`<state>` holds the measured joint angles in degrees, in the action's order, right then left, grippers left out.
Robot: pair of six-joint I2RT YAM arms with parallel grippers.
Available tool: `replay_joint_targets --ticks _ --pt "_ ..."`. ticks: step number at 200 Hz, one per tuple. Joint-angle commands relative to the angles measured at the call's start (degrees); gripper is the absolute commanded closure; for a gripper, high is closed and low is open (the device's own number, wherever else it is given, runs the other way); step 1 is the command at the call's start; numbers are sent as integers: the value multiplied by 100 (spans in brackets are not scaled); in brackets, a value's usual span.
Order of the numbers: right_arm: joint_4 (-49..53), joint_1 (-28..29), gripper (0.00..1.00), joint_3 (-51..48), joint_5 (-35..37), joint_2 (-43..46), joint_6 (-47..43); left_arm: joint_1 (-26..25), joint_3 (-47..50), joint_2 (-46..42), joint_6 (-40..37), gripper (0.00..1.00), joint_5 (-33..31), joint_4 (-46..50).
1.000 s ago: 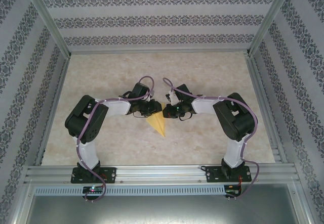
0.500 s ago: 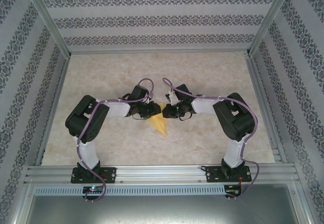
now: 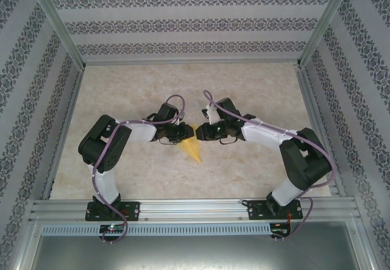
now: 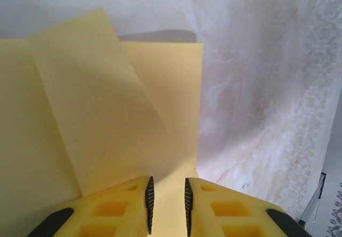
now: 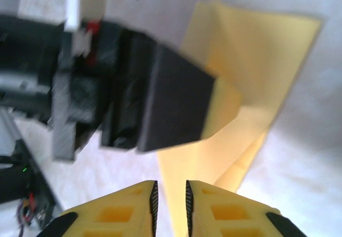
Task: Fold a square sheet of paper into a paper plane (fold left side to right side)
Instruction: Fourth fold the wing at the center of the table.
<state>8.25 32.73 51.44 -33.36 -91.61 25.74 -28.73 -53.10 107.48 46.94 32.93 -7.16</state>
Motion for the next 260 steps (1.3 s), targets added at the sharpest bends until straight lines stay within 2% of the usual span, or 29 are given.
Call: replay_joint_targets --ticks 1,39,150,260 --pt "-256 335 78 -328 -604 36 304 -37 206 185 0 74 -230 354" --pt "-316 654 78 -233 -500 -332 373 -36 206 177 0 74 -241 361" --pt "-22 647 78 -299 -242 -807 163 -36 203 150 -36 74 -251 408" --pt "178 656 78 -387 -75 -865 49 -36 179 159 -44 74 -269 443"
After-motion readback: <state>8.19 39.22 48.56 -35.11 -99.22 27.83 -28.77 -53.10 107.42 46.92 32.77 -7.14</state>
